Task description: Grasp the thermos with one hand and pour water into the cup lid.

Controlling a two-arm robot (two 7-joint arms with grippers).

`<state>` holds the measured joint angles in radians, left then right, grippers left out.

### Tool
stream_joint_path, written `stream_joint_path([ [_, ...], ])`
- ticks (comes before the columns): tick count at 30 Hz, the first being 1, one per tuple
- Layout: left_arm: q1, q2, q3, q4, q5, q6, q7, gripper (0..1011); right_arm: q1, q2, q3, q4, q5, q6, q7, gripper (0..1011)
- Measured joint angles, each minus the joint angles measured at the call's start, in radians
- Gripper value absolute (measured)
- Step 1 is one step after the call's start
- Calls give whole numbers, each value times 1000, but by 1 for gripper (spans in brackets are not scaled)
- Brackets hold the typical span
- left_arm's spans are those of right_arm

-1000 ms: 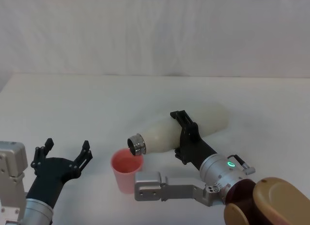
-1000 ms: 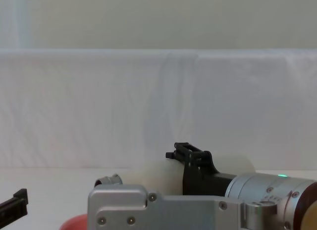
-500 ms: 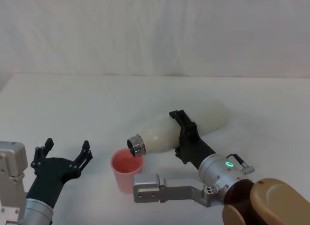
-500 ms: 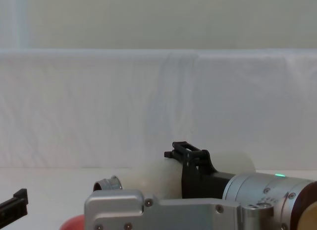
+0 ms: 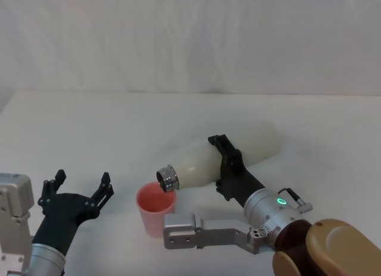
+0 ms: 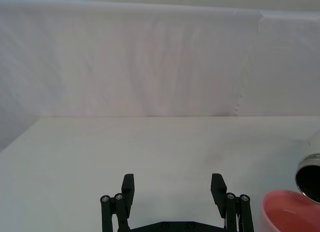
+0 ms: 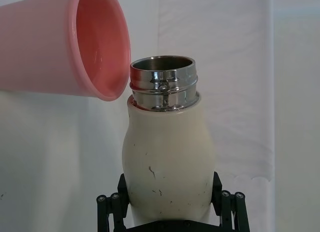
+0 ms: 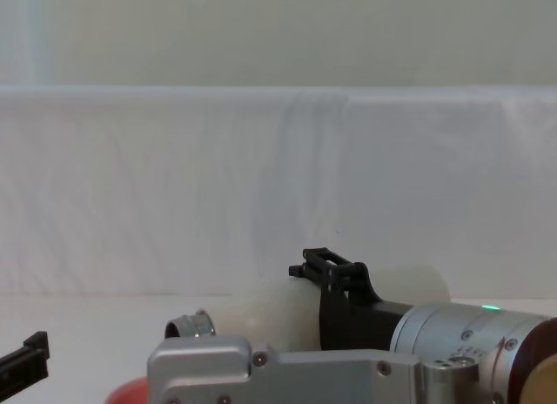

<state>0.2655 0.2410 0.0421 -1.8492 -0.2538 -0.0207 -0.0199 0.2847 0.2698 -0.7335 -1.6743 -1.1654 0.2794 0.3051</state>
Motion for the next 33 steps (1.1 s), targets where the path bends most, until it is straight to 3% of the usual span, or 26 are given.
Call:
stream_joint_path([
  [33,0,0,0,0,0,0,0,1001,7,7,-11,-7,-36,7,7,958],
])
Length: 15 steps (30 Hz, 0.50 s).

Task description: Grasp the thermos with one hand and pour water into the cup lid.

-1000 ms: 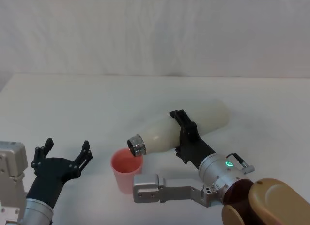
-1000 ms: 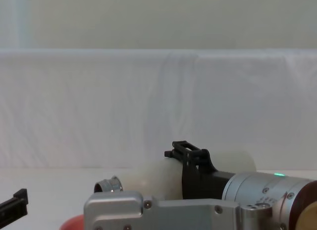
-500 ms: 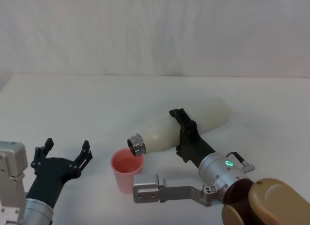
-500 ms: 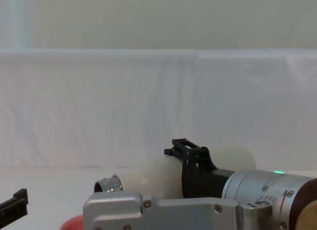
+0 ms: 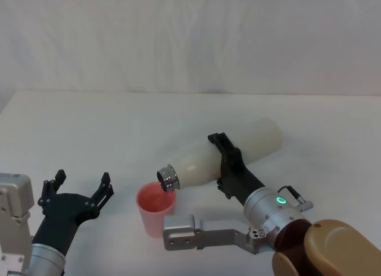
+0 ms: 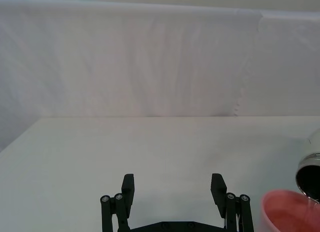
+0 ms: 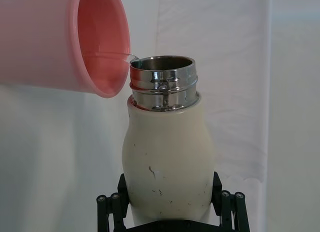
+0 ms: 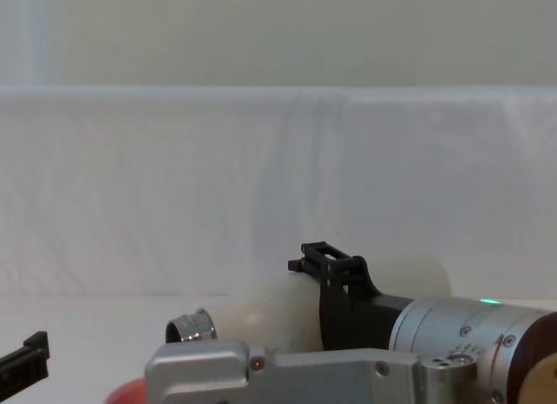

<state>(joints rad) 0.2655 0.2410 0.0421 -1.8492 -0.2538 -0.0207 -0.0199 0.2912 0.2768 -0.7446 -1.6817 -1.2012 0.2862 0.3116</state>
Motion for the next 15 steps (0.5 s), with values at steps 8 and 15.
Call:
stream_joint_path([
  [8,0,0,0,0,0,0,0,1001,2,0,-1,0,-4,0,0,958],
  [15,0,0,0,0,0,0,0,1001,2,1,-1,-1,-6,0,0,958],
])
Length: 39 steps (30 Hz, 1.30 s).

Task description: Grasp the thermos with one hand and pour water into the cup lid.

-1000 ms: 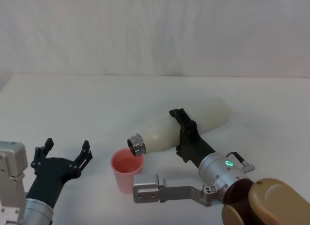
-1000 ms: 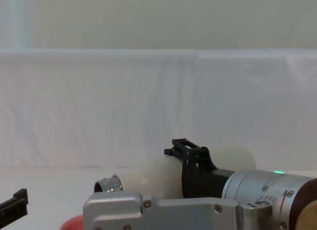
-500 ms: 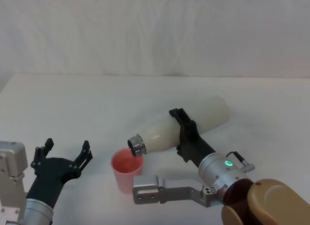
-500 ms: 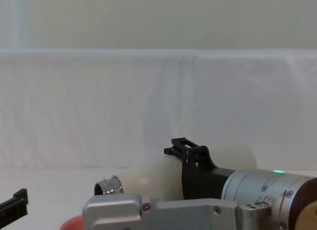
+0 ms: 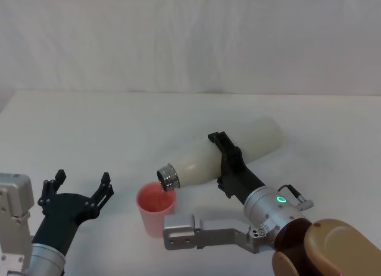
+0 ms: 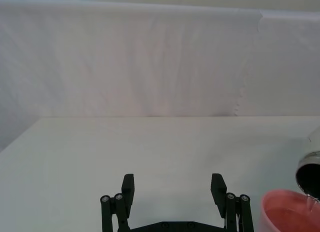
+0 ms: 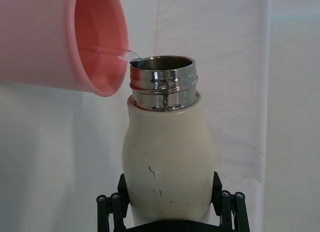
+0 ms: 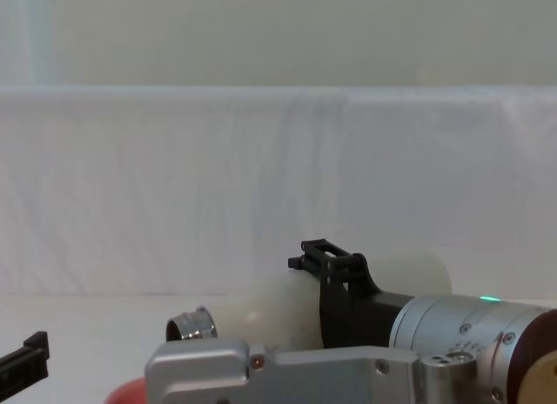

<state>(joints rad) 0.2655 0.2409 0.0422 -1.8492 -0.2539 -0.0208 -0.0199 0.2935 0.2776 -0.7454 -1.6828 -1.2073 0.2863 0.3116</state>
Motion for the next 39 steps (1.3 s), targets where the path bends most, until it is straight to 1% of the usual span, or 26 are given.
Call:
stream_joint_path([
  [39,0,0,0,0,0,0,0,1001,11,-4,-3,11,-3,-1,0,958],
])
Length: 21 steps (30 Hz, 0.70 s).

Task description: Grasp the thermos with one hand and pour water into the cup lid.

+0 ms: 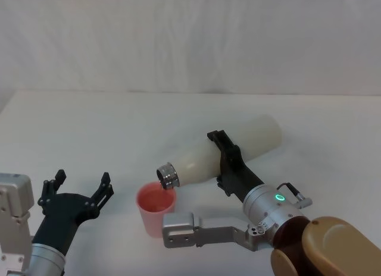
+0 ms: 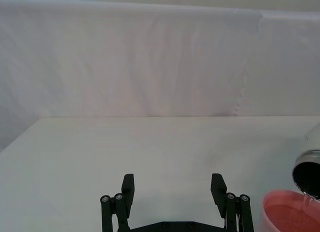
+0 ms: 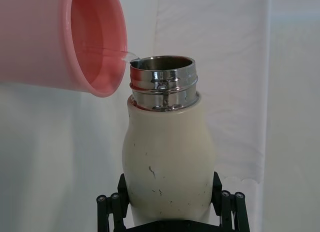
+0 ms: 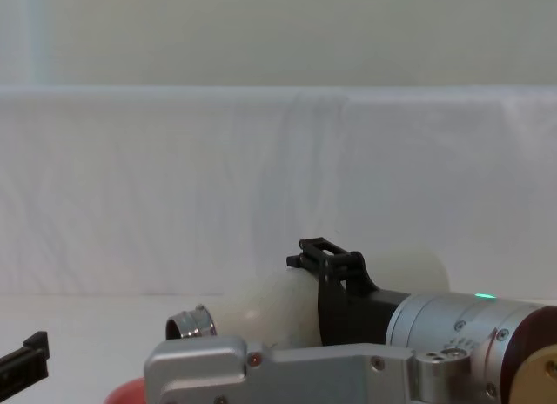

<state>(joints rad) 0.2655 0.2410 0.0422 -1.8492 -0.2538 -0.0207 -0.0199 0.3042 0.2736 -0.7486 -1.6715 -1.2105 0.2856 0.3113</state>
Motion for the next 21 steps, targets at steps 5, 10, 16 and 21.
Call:
stream_joint_path([
  [5,0,0,0,0,0,0,0,1001,0,0,-1,0,-2,1,0,958],
  [10,0,0,0,0,0,0,0,1001,0,0,-1,2,-4,2,0,958],
  [16,0,0,0,0,0,0,0,1001,0,-2,-2,4,-5,3,0,958],
  [21,0,0,0,0,0,0,0,1001,-1,-4,-1,5,-4,4,0,958],
])
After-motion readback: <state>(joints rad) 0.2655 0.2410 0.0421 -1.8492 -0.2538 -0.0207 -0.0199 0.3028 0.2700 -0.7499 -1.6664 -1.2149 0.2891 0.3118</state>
